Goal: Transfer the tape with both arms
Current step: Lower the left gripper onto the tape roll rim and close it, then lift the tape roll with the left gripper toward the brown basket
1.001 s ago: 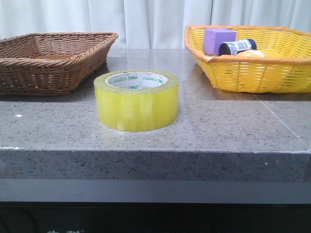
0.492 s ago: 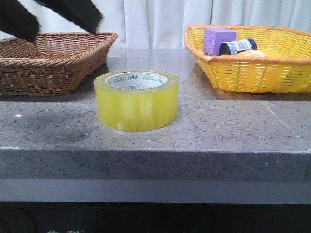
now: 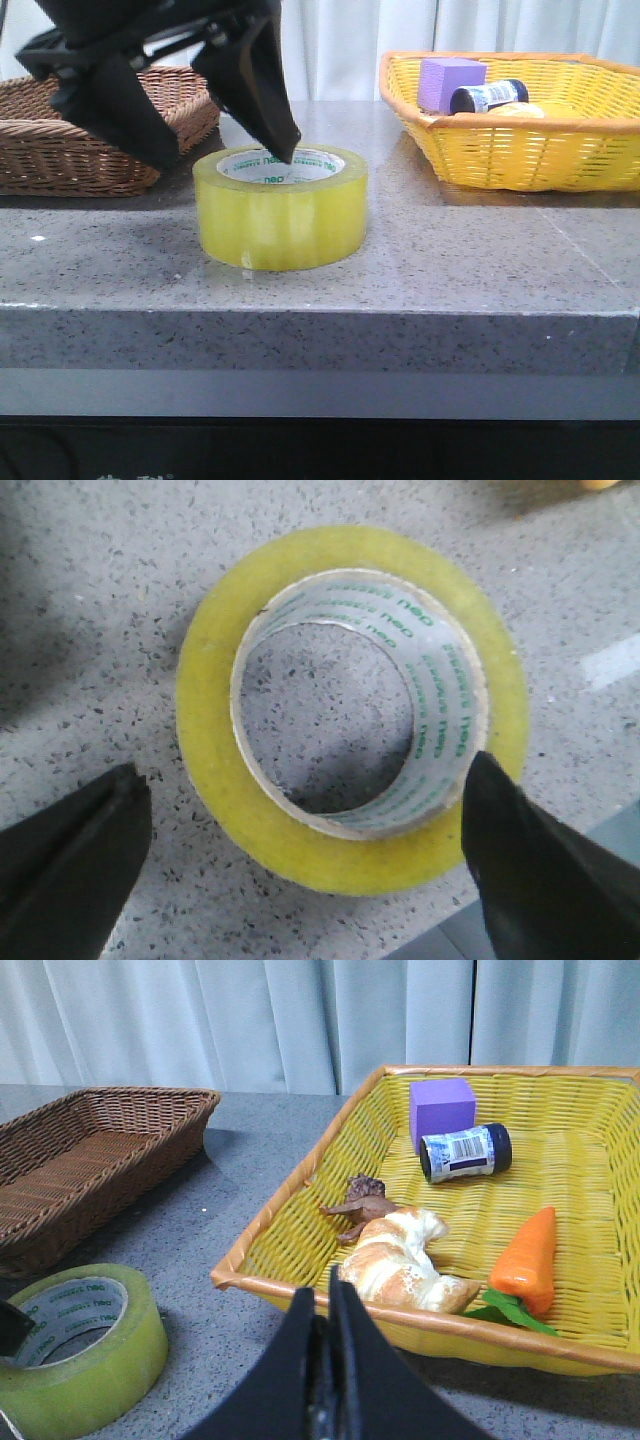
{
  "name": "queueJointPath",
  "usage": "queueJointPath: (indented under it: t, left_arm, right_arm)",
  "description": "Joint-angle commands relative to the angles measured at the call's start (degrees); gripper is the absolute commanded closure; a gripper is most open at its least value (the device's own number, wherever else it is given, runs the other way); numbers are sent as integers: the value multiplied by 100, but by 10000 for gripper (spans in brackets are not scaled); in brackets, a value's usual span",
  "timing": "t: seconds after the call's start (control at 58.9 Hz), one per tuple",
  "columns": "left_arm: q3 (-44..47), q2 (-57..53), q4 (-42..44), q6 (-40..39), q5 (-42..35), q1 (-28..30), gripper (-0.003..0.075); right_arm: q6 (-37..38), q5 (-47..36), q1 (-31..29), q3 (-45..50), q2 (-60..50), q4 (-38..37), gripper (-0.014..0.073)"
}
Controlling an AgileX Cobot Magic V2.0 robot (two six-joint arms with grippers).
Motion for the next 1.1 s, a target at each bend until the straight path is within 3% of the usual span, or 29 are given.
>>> queueJointPath:
  t: [0.0,0.187,0.662,0.78,1.086]
  left_arm:
    - [-204,-80,17,-57,-401,-1,102]
    - [-204,33,17,-66,-782,-1,102]
    - [-204,304,6,-66,-877,-1,114]
    - [-204,326,6,-66,-877,-1,209]
    - [-204,337,6,-66,-840,-1,567]
  right_arm:
    - [3,-522,-32,-158,-12,-65,662]
    - [3,-522,-32,-158,-12,-65,662]
    - [3,-522,-32,-158,-12,-65,662]
    - [3,-522,-32,-158,-12,-65,662]
    - [3,-522,-32,-158,-12,-65,662]
